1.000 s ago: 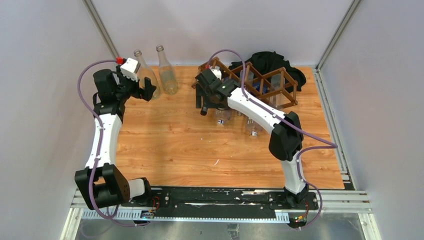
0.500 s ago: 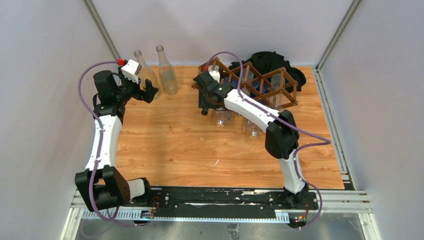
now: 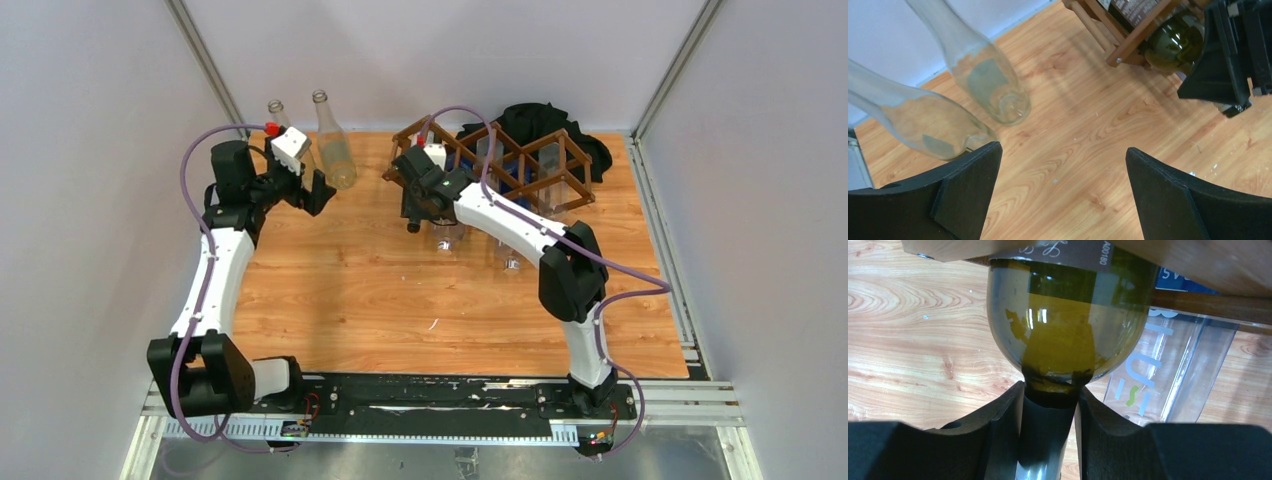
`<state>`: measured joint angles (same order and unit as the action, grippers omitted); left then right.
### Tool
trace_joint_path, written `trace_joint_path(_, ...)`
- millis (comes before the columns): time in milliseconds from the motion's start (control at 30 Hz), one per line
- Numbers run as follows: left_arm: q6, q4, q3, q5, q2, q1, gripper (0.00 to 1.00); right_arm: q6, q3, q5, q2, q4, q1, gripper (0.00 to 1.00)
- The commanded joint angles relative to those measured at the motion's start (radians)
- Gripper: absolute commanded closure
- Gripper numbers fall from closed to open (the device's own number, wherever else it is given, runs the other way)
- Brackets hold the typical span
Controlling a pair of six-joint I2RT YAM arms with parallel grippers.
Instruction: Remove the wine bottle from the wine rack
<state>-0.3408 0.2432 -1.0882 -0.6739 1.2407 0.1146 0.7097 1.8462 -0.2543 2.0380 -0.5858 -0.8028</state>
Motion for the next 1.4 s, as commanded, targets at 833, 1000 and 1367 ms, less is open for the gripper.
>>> trace_joint_path(833,-0.301,0.227,0.022,0.135,0.015,-0.246,0.0,0.083,-0.42,0.021,-0.419,0.141,-0.152,1.0)
trace_joint_path(1000,-0.311,0.22,0.043,0.147,0.013,-0.255,0.0,0.1,-0.461,0.02,-0.483,0.14,-0.177,1.0)
trace_joint_path(1367,-0.311,0.199,0.056,0.16,0.015,-0.272,0.0,0.138,-0.545,-0.008,-0.675,0.113,-0.208,1.0)
